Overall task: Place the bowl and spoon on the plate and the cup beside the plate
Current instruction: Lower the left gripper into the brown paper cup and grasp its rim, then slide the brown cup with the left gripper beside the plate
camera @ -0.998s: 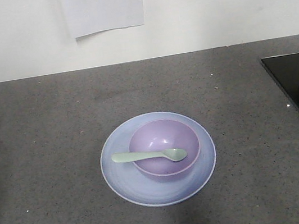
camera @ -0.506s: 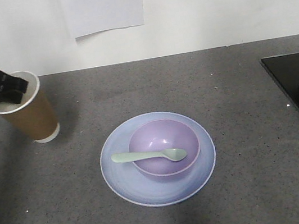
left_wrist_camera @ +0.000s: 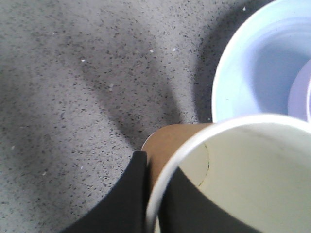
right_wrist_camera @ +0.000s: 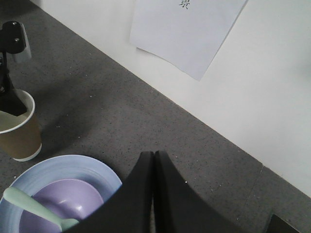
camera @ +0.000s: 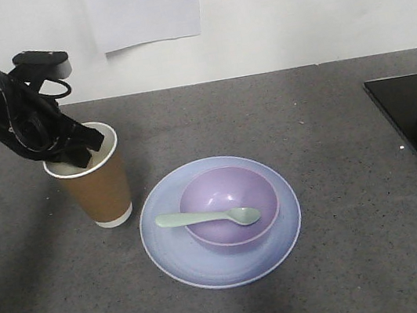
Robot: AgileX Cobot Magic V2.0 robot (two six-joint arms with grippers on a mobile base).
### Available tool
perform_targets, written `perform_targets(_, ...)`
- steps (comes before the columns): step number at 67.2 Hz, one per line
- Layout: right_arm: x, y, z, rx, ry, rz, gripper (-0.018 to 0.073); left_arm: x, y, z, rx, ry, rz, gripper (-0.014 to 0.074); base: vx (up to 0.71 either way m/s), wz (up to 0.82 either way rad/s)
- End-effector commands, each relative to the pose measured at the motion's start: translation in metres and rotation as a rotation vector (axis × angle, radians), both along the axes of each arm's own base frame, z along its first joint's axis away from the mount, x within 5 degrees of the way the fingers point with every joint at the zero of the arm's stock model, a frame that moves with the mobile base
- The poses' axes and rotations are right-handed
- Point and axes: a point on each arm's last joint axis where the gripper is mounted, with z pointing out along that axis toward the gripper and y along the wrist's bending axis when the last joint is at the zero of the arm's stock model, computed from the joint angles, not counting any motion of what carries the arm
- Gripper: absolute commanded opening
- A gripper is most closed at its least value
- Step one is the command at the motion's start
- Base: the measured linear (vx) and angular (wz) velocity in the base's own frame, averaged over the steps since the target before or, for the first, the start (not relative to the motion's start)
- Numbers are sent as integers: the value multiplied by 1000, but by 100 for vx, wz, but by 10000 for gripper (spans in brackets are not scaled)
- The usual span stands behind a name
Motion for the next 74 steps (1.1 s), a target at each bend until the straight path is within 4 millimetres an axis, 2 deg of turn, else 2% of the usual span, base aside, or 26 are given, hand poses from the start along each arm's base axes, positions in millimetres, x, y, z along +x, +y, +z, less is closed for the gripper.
perform_targets(1, -9, -3, 17, 41, -101, 2, -11, -6, -4, 27, -28, -104, 5, -8, 0, 0)
perform_targets(23, -10, 0, 17, 64, -87, 22, -11, 1, -5, 11, -14, -44, 22, -8, 0, 0)
perform_targets(54, -10, -1, 16, 61, -84, 23, -11, 4, -11, 5, -55, -16, 14, -8, 0, 0)
perform_targets(74, -11, -1, 16, 59, -78, 23, -11, 9, -12, -14, -36, 65, 2, 2, 0, 0)
